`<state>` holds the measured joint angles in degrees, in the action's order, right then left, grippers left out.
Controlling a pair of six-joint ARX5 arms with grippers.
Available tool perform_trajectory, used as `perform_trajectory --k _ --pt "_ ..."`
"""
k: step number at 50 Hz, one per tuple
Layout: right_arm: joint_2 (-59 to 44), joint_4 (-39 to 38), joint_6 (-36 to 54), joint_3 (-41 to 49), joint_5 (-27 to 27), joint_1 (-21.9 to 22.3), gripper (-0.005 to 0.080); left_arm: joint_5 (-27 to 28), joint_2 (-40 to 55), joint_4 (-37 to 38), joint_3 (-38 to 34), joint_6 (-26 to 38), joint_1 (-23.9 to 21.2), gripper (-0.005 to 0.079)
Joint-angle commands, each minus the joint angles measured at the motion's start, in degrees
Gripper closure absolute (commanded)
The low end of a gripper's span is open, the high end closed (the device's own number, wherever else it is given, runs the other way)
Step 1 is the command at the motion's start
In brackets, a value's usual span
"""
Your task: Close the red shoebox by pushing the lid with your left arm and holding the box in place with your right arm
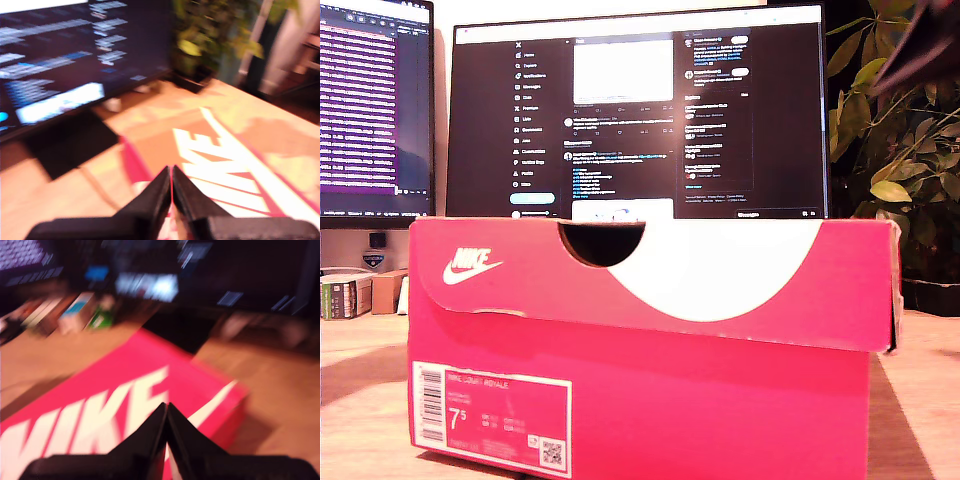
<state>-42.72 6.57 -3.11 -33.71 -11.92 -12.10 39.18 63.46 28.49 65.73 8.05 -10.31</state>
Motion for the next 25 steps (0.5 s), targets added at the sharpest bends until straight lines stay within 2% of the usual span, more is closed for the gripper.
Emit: perform_trajectory --k 1,15,25 --pt "1.6 0.7 0.33 1.46 1.44 0.98 0.0764 -0.5 -1.29 -0.5 -1.64 1.01 1.07 0.0761" --pt "8.37 5.49 1.66 2.21 3.78 4.48 0.0764 -2.86 -8.04 -4.68 -11.02 -0.15 6.27 0.0761" --pt "14.32 7.72 1.38 5.2 6.56 5.16 0.0764 -5.22 -15.15 -9.55 -19.12 -4.44 8.98 0.0761"
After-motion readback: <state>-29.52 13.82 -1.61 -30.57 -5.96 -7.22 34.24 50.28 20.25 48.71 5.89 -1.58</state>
